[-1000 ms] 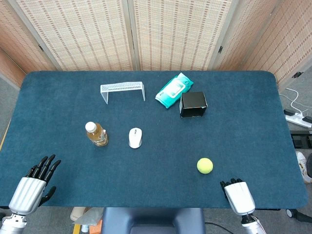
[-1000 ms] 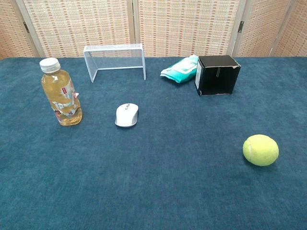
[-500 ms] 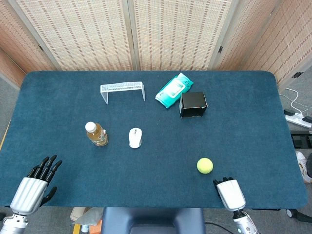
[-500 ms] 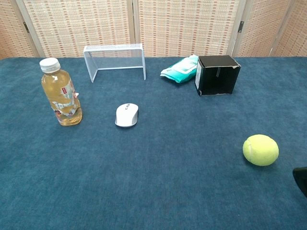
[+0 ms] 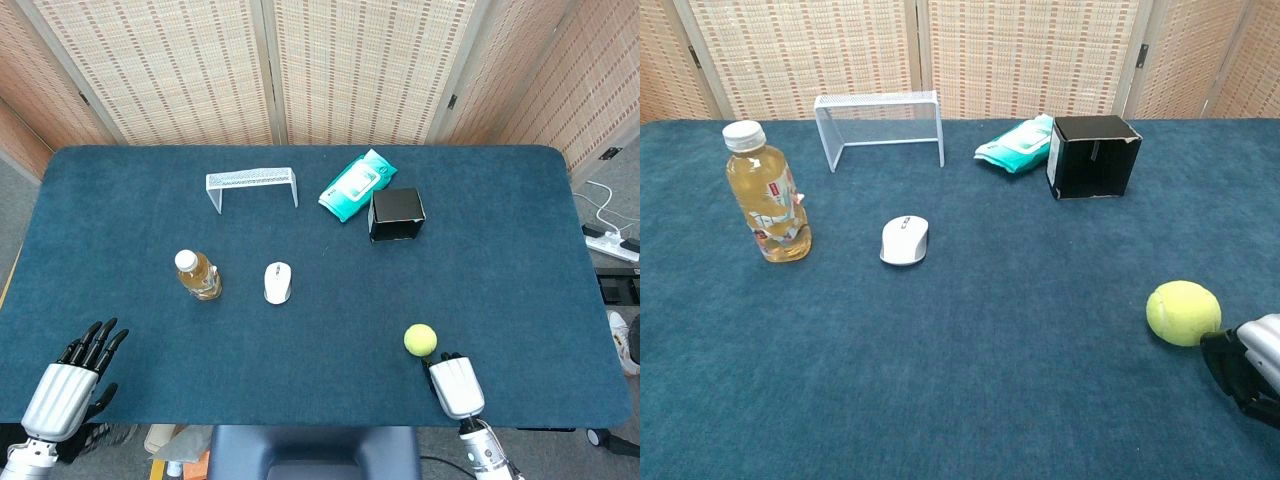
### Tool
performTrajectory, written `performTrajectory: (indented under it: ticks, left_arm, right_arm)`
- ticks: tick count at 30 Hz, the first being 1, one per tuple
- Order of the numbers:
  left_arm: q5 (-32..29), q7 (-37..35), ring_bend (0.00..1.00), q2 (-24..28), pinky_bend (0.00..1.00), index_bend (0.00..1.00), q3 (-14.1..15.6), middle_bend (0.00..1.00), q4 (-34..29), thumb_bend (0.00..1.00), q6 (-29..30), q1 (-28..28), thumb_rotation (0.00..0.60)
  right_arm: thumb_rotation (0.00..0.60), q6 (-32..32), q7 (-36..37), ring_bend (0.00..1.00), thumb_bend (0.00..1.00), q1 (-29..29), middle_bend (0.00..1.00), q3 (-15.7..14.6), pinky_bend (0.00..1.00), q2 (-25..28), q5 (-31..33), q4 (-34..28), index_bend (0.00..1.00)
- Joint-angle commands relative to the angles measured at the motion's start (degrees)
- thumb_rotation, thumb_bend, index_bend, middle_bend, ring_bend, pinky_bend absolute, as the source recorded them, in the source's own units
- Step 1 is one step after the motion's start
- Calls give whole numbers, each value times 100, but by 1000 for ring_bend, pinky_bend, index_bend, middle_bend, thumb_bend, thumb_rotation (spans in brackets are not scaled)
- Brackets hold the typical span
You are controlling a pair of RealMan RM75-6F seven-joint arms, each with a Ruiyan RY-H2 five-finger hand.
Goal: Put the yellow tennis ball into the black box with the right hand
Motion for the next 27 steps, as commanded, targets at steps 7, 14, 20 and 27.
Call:
performTrajectory:
  ticks: [7, 14, 20, 27]
  left_arm:
    - [22, 2, 38, 0, 272, 131, 12, 111, 4, 357, -11, -7, 600]
    - [13, -17, 37, 2, 273, 131, 12, 111, 5, 357, -16, -9, 600]
    - [9, 17, 37, -18, 273, 131, 12, 111, 15, 357, -53, -24, 600]
    - [-42, 26, 37, -25, 273, 131, -4, 111, 15, 357, -108, -48, 600]
  right_arm:
    - [600, -111, 73, 700, 906, 298, 980, 241, 766, -300, 171, 377, 802]
    - [600, -318, 182, 700, 905, 554, 980, 316, 766, -576, 276, 843, 802]
    - [600, -364, 343, 700, 905, 826, 980, 403, 766, -748, 308, 1231, 802]
    - [600, -411, 385, 700, 905, 1144, 980, 579, 766, -837, 415, 1376, 802]
